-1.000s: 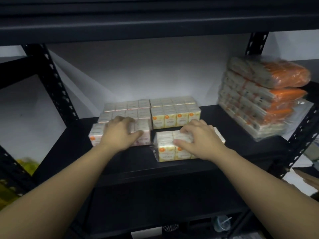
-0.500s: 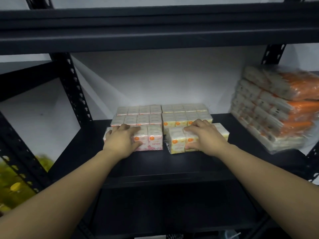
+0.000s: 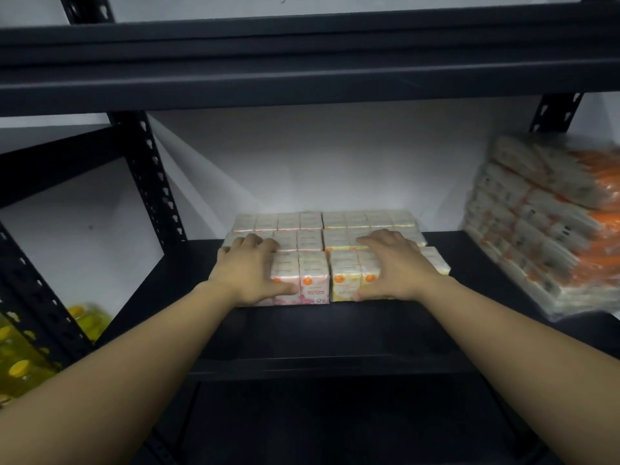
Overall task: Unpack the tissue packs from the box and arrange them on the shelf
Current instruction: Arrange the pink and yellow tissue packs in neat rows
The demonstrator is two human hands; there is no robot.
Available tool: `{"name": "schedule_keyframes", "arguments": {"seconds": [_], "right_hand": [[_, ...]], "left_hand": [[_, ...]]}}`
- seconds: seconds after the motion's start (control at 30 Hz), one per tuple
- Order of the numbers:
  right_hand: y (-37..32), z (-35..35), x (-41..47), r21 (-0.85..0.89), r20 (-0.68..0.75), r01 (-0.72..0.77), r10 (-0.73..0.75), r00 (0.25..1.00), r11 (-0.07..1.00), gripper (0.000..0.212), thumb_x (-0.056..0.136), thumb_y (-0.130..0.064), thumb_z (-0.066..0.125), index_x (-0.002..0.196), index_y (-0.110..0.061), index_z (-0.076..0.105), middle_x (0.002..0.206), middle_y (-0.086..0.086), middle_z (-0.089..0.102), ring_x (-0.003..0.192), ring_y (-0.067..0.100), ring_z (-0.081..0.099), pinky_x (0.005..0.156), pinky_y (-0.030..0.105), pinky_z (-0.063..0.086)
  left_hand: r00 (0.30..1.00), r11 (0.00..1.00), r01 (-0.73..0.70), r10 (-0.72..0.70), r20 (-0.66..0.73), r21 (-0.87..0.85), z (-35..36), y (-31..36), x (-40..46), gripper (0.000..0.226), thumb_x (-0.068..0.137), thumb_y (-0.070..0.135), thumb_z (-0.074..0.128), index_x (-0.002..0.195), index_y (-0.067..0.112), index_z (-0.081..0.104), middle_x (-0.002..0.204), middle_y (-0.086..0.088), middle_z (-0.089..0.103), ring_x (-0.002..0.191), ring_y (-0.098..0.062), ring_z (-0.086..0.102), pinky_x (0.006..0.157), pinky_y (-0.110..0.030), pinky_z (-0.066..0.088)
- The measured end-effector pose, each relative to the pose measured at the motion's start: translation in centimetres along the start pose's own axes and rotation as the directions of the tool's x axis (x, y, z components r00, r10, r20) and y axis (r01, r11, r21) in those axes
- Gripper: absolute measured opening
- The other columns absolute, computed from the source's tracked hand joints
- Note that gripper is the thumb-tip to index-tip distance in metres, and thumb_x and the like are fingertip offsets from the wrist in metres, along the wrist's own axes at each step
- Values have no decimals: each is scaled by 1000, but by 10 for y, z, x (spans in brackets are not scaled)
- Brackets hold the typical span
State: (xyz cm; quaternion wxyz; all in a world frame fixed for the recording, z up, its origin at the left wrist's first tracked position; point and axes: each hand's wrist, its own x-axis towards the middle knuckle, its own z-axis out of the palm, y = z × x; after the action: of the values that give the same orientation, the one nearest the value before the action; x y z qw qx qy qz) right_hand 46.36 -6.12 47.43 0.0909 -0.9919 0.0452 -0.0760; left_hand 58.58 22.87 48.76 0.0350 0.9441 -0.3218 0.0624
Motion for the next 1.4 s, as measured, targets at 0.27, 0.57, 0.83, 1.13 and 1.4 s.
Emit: {"name": "schedule_keyframes", "arguments": {"seconds": [0.27,0.57,0.83,1.13,1.4], "right_hand": [[-10,4,16,-51,88,-30,35,995,998,125,61,-89,70,162,-33,22,170,-4,20,153,23,22,123,45,17],[-12,5,16,-76,52,-40,44,998,996,126,57,-92,68,159,-29,29,163,-3,31,145,24,32,119,46,26],[-16,3,14,-102,72,-65,72,995,993,126,61,-90,68,160,-27,25,165,-1,28,148,26,29,122,47,22],[-10,8,16,-128,123,-8,23,992,992,138,55,-90,71,164,-37,5,174,0,5,159,22,3,128,49,1],[-3,10,17,-149,147,58,-36,988,987,121,64,-93,62,160,-55,0,174,2,-4,160,22,-4,127,50,-6]], "left_hand": [[978,991,-94,109,177,-94,14,0,25,108,76,94,44,163,36,16,173,2,11,159,-22,12,126,-61,8],[973,990,-99,117,199,-95,15,0,27,104,79,92,43,164,40,11,173,12,5,159,-22,7,126,-60,2],[964,991,-106,121,238,-75,16,1,29,101,83,91,37,164,42,1,172,13,-4,159,-22,-2,124,-63,-6],[962,984,-180,174,208,8,23,-3,26,109,71,102,32,157,54,-14,171,3,-18,158,-29,-15,124,-63,-6],[964,967,-240,228,134,82,30,0,31,92,82,95,26,157,57,-9,172,1,-12,159,-27,-13,124,-64,-8]]}}
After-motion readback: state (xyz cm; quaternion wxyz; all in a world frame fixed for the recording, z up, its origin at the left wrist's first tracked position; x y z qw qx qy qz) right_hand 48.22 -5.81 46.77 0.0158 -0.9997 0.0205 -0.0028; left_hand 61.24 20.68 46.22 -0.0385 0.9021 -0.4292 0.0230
